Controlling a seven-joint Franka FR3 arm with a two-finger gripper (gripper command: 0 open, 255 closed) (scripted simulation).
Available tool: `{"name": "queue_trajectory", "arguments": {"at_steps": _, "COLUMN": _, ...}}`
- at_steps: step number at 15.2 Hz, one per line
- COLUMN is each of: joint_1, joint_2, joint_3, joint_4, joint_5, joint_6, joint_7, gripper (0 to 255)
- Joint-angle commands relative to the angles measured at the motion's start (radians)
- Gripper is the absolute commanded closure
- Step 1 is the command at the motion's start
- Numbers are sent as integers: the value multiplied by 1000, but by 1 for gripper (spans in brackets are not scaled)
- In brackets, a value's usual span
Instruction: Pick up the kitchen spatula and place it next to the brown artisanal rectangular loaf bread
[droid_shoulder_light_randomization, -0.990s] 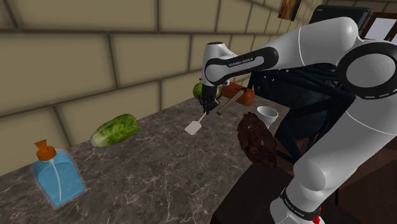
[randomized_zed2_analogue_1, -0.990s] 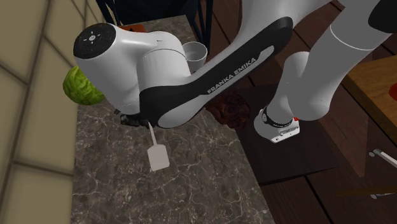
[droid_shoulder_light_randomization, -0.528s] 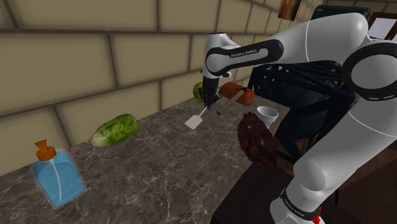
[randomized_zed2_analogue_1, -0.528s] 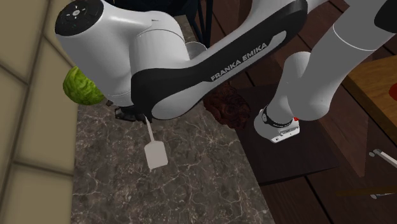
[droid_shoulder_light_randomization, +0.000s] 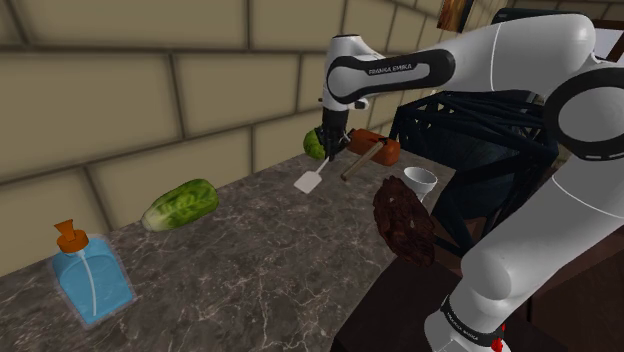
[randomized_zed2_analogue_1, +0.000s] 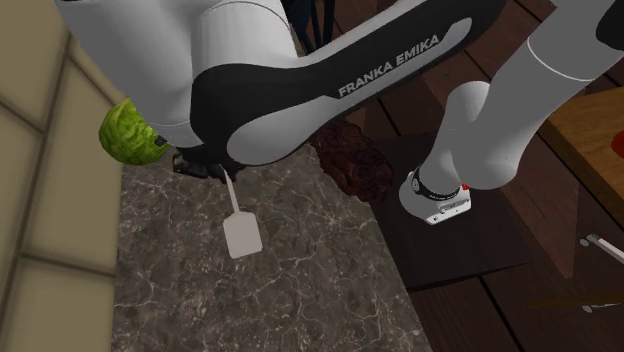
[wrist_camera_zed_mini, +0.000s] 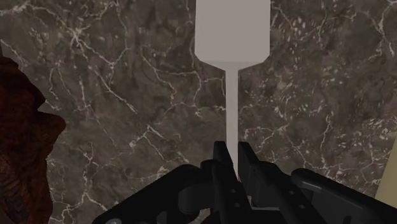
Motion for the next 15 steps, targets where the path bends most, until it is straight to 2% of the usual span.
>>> {"name": "queue_trajectory", "arguments": {"at_steps": 1, "joint_1": -16, "joint_2": -13, "joint_3": -22, "joint_4": -10, "joint_5": 2, "joint_6": -1, "joint_7": -40, "gripper": 255}}
{"name": "queue_trajectory", "arguments": {"at_steps": 8, "joint_1": -88, "joint_2": -55, "joint_3": -126, "joint_4": -61, "joint_5": 0, "joint_6": 17, "joint_7": -215, "gripper": 255}}
{"name": "queue_trajectory", "arguments": {"at_steps": 15, "joint_1": -161, "joint_2": -45, "joint_3": -228, "joint_4": -57, "joint_5": -16, "joint_6": 29, "joint_7": -383, "gripper": 255}}
